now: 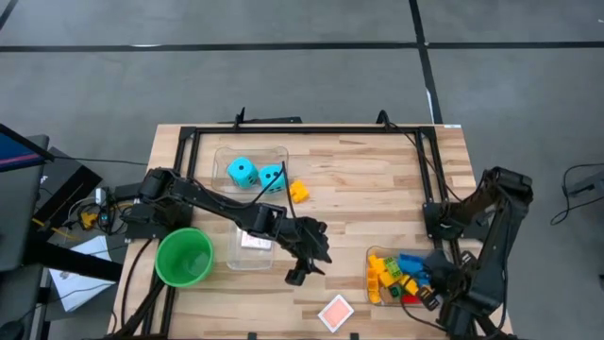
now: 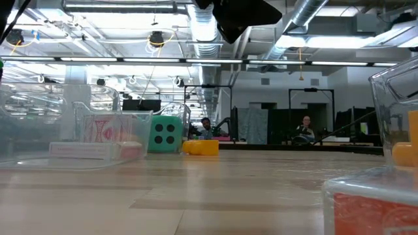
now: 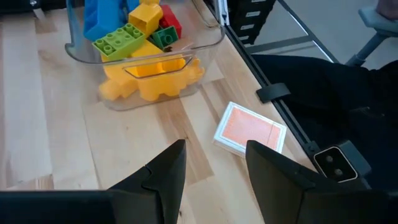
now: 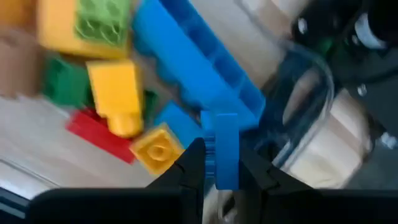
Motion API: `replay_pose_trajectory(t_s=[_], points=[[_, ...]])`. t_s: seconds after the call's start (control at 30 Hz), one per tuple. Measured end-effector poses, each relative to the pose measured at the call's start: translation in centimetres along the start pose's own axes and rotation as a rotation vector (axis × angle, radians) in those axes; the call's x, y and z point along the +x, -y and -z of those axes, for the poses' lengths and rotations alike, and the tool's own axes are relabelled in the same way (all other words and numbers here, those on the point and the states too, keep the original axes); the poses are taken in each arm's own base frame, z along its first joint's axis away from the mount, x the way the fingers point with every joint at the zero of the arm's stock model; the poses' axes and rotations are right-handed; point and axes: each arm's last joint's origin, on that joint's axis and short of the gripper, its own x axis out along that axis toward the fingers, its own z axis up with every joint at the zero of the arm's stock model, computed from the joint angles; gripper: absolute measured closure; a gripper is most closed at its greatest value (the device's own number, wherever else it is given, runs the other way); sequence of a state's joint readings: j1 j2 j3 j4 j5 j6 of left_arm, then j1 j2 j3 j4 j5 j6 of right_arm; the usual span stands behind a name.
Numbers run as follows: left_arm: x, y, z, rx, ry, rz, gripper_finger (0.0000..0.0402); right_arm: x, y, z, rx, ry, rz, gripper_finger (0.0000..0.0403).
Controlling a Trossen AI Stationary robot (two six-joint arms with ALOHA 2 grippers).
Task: Pick & Place Toys
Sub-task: Put the blue game piece into the bottom right transparent bin, then put the yellow game piece into the bottom right transparent bin
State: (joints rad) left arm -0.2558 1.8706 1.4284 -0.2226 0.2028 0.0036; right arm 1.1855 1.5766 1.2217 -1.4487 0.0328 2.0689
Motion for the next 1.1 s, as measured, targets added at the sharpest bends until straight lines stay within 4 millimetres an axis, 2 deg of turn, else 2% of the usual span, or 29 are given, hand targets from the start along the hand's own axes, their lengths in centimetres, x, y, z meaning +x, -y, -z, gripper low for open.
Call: replay_pose_trajectory(t_s=[0.1,0.27,0.43,0.73,1.1], points=[[0.0,0.0,0.0,0.011,0.001,0.000,0.0238,0.1,-0.5,0.5,-0.020,-0.025,0.026,0.0354],[0.0,0.0,-0.1,0.028,0.015,0.000,0.0238,-0.8,-0.9,0.4,-0.017,-0.009,0.059,0.0352],[0.0,0.0,-0.1,0.029,0.015,0.000,0.0238,-1.6,-1.4,0.0,-0.029,0.055,0.006,0.0334],[0.0,0.0,-0.1,0.028,0.014,0.000,0.0238,-1.7,-1.2,-0.1,-0.019,0.080,0.012,0.0303],[0.0,0.0,-0.1,0.028,0.013,0.000,0.0238,-1.7,-1.1,-0.4,-0.045,0.081,0.037,0.0295]])
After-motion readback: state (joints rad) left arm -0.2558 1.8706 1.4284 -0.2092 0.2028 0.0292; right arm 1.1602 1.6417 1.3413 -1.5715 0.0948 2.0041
